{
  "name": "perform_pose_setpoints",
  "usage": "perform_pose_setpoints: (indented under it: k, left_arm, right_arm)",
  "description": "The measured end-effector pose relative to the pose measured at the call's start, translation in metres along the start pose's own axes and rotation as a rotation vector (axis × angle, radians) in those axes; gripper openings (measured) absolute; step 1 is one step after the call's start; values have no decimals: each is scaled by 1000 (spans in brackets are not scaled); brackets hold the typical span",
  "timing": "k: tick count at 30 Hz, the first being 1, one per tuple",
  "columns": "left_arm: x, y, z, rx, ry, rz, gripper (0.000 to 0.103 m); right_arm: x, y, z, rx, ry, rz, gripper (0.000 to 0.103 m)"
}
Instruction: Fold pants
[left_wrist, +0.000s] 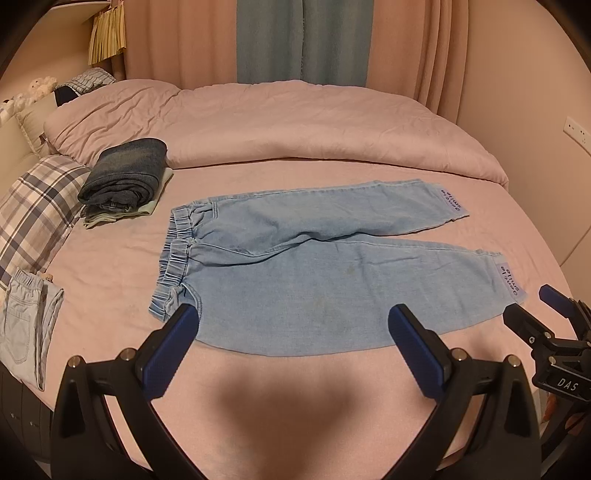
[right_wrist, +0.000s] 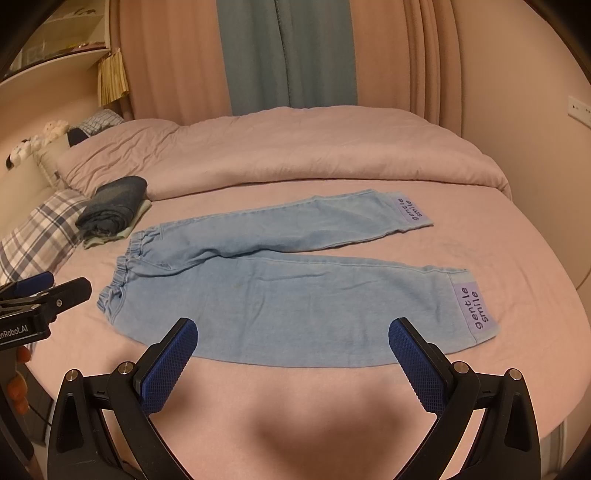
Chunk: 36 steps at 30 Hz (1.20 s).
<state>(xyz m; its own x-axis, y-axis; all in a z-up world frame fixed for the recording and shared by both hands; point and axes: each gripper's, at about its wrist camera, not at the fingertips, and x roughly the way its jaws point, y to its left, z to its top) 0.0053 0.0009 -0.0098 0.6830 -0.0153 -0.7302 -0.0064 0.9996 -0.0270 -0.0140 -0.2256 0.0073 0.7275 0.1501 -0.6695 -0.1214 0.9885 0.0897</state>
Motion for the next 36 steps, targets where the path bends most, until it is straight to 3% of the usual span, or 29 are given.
perform_pose_setpoints:
  k: [5, 8, 11, 18, 21, 24, 26, 28, 30, 32, 33, 34, 35, 36]
  left_arm:
    - [5, 4, -1, -12, -5, -25, 103]
    - [17, 16, -4, -92, 8, -100, 103]
    - [42, 43, -15, -259, 35, -145, 103]
    - [118, 134, -75, -675, 207, -211, 102]
    - [129, 156, -91, -771, 238, -217, 102]
    - [131, 158, -80, -763, 183, -252, 102]
    - [139, 159, -69, -747, 149, -266, 102]
    - [156, 162, -61, -736, 143, -256, 101]
    - [164, 166, -51, -746, 124, -250, 101]
    - [172, 169, -43, -767, 114, -235, 91]
    - [178, 174, -40, -781, 120, -219, 79]
    - [183, 179, -42, -800, 122, -213, 69]
    - [184, 184, -43, -823, 117, -220, 62]
    - [186, 190, -44, -851, 114, -234, 37]
  right_arm:
    - [0, 0, 0, -1, -1, 7, 103]
    - [3, 4, -4, -20, -12, 31, 103]
    - [16, 17, -15, -91, -13, 60, 103]
    - [70, 79, -68, -372, 37, 85, 103]
    - [91, 112, -91, -510, 27, 87, 103]
    - [105, 143, -107, -648, -10, 78, 101]
    - [115, 158, -112, -716, -23, 85, 93]
    - [127, 169, -112, -744, -15, 87, 86]
    - [134, 175, -105, -750, -18, 88, 85]
    - [141, 180, -97, -771, -21, 67, 76]
    - [147, 184, -93, -792, -21, 39, 71]
    - [155, 189, -90, -807, -14, 16, 63]
    - [161, 192, -86, -815, 3, 26, 46]
    - [163, 194, -84, -822, 13, 43, 36]
